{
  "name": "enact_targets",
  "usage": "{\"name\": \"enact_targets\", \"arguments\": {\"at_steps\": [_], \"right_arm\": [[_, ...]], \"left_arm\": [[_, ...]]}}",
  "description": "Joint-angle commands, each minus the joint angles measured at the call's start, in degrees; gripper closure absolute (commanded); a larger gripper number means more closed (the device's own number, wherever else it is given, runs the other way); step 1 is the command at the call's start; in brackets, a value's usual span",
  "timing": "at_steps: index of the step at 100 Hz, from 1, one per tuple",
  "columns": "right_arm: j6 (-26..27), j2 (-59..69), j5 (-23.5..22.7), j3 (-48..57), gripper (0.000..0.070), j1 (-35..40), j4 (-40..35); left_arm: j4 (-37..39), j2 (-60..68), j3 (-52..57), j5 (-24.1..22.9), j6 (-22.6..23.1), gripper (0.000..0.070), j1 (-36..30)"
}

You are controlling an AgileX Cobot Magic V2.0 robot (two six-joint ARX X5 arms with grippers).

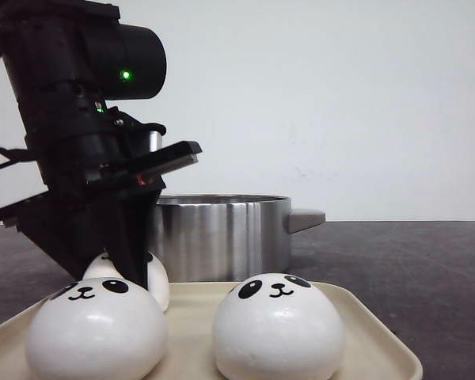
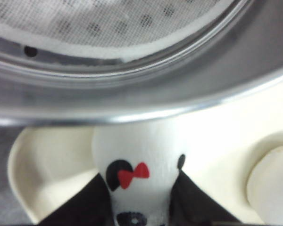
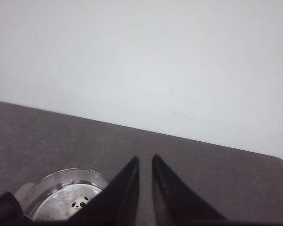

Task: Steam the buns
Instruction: 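Lower the left gripper onto the farther panda bun nearest it and grasp, then lift the bun with the left gripper and carry it over the pot, then lower the bun into the pot, open the left gripper, withdraw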

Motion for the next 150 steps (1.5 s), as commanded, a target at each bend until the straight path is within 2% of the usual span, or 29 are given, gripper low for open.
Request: {"name": "enact_targets", "arguments": {"at_steps": [1,13,18,24,31,40,64,78,101,150], "right_arm": [[0.96,0.46,0.24,0.76,0.0656,0.92,-4.50],[1.14,0.48,0.24,0.63,0.0656,0.92,-4.50],[1.49,0.52,0.24,0.63,0.0656,0.94,-4.50],[1.79,0.52,0.24,0.66,0.0656,0.94,-4.50],[2.21,0.50,0.24,0.63,0.0656,0.94,-4.50],[2.32,0.52,0.26,0.63,0.0656,0.94,-4.50],[2.34,0.59,0.22,0.63,0.0656,0.94,-4.50],[3.06,0.59,-0.04,0.63,0.0656,1.27,-4.50],[4.09,0.57,0.02,0.63,0.0656,2.23,-4.50],[5.60,0.59,-0.26,0.63,0.0656,2.23,-4.50]], "left_arm": [[-0.46,-3.06,2.36,3.08,1.31,0.0694,-0.68],[-1.16,-9.46,5.31,12.59,1.09,0.0694,-1.31],[-1.07,-12.07,7.13,14.45,0.61,0.0694,-1.31],[-1.05,-14.51,10.12,12.68,0.39,0.0693,-1.33],[-1.18,-15.67,14.43,7.89,0.50,0.0693,-1.33],[-2.27,-14.56,20.44,4.02,2.69,0.0693,-0.02],[-9.81,-1.86,34.40,2.23,6.29,0.0693,6.03],[-9.33,5.46,36.79,1.25,6.32,0.0693,8.46],[-9.31,14.60,37.09,-8.85,7.58,0.0693,10.62],[-2.93,24.35,37.09,-8.94,7.61,0.0693,12.68]]}}
